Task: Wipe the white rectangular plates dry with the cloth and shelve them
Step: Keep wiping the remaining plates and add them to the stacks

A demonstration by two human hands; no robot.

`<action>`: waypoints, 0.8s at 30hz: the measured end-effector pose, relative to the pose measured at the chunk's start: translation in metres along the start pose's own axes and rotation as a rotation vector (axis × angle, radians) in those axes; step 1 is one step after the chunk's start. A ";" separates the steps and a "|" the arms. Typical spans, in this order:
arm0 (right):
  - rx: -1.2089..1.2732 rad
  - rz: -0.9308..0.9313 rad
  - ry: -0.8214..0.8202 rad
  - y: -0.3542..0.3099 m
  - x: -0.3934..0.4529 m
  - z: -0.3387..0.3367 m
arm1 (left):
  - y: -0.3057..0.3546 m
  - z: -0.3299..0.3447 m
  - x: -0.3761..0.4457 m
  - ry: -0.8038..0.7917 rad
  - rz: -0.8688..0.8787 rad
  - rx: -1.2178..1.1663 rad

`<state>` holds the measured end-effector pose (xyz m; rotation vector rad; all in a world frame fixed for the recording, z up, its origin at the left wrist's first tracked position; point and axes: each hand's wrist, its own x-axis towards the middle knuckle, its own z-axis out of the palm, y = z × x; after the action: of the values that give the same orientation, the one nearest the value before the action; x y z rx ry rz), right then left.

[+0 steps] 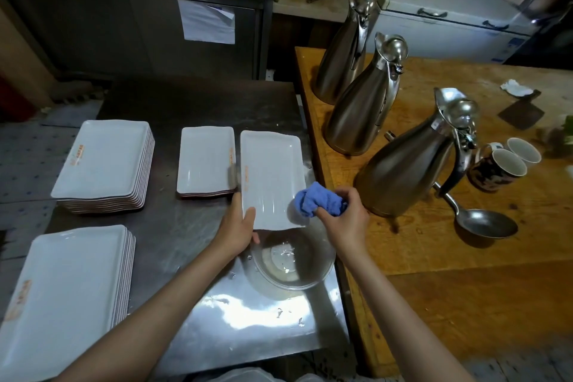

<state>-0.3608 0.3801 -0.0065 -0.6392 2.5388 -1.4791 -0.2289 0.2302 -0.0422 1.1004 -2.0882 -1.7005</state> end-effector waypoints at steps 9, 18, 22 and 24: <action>-0.234 -0.310 -0.149 0.007 -0.007 0.009 | -0.007 -0.001 0.003 -0.055 -0.095 -0.161; -0.414 -0.469 -0.251 0.006 -0.016 0.018 | -0.003 0.000 -0.002 -0.067 -0.026 -0.093; -0.409 -0.315 -0.275 -0.006 -0.005 0.019 | -0.002 -0.003 -0.007 -0.111 -0.019 -0.079; -0.407 -0.332 -0.242 -0.014 0.005 0.019 | 0.000 -0.004 -0.011 -0.136 -0.009 -0.091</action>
<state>-0.3548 0.3566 -0.0042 -1.2648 2.6409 -0.8782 -0.2191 0.2340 -0.0376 0.9958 -2.0626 -1.9036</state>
